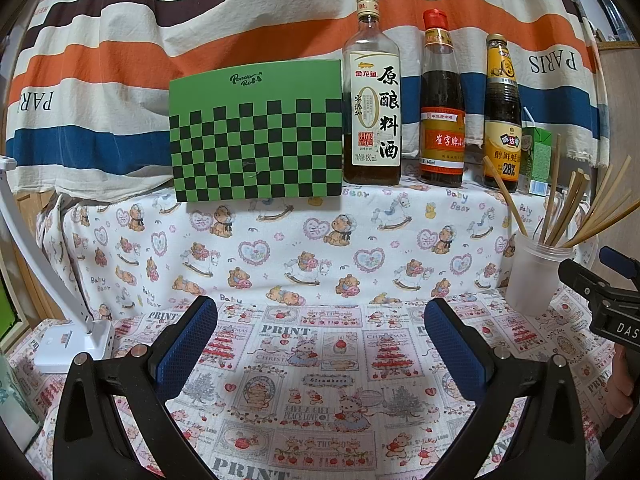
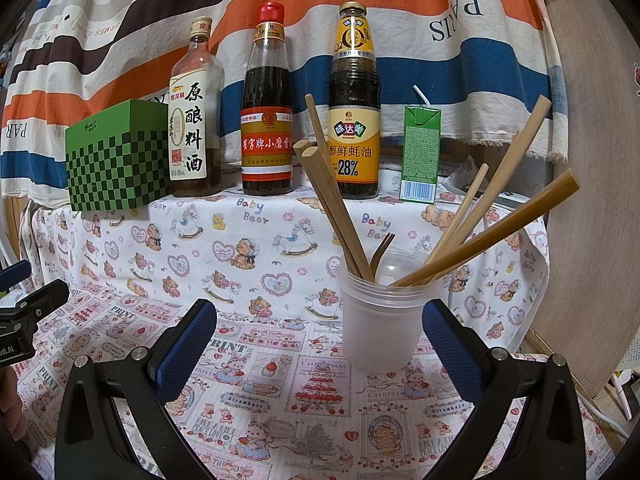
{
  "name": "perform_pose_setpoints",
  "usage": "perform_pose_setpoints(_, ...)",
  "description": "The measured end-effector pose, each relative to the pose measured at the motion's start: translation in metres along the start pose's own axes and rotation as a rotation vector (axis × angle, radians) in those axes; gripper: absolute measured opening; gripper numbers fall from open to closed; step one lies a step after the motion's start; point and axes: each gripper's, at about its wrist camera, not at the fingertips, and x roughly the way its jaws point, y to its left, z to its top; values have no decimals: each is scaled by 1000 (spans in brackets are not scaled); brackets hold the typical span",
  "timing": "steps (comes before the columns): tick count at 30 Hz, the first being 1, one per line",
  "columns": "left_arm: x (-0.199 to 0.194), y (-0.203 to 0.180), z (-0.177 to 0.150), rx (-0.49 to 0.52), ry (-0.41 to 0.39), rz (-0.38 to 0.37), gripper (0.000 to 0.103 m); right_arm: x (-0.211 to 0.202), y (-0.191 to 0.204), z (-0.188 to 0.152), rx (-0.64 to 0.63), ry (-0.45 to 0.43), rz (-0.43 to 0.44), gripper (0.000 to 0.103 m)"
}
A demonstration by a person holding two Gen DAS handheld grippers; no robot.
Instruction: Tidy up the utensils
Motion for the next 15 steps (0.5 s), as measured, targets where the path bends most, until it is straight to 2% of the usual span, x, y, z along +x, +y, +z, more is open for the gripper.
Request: perform_pose_setpoints(15,1,0,-1,0,10,-3,103,0,0,0,-1,0,0,103)
